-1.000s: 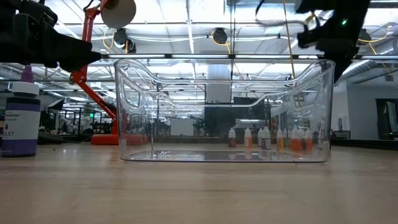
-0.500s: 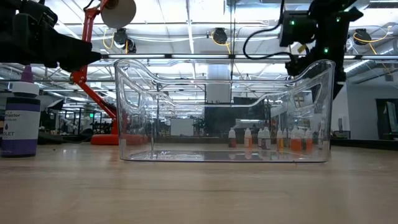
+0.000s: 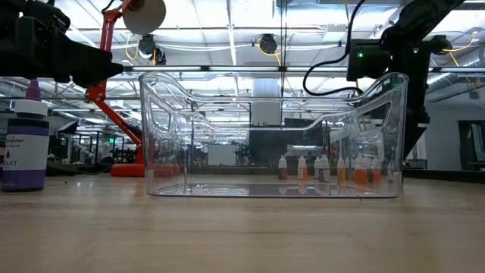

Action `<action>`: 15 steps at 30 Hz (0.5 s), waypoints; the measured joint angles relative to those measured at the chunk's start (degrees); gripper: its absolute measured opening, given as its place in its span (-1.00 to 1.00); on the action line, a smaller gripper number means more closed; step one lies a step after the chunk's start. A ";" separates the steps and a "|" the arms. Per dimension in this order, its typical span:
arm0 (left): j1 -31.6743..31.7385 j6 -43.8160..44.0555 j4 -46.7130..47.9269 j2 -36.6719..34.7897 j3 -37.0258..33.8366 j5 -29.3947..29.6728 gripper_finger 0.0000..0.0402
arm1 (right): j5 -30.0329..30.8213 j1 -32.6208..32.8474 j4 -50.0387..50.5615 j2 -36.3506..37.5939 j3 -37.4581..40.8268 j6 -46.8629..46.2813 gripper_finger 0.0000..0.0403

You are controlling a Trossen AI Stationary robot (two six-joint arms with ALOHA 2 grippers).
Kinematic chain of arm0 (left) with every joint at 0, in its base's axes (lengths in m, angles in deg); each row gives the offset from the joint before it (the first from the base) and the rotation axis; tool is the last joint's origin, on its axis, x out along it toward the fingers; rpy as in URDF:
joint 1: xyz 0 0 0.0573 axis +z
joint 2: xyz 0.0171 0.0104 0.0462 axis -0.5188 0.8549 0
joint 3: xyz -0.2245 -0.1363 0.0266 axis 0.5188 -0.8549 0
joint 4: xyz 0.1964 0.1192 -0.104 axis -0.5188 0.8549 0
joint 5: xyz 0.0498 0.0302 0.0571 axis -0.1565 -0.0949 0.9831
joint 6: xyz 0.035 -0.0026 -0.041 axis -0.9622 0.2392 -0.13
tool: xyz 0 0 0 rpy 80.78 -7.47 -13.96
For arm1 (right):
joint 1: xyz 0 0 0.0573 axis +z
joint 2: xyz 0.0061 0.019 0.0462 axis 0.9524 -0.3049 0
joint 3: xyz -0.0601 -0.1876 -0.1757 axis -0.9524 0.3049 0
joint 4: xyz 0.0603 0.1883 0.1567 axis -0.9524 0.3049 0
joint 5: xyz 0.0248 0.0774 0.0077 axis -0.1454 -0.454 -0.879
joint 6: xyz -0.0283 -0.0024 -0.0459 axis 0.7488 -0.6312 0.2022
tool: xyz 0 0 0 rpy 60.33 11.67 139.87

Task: Pick & Place food coloring
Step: Put the red food coloring bottle into the transparent bin

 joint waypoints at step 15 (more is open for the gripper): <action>0.02 0.00 0.01 0.00 0.00 0.00 0.52 | -0.07 -0.27 -1.23 0.00 0.35 1.11 0.04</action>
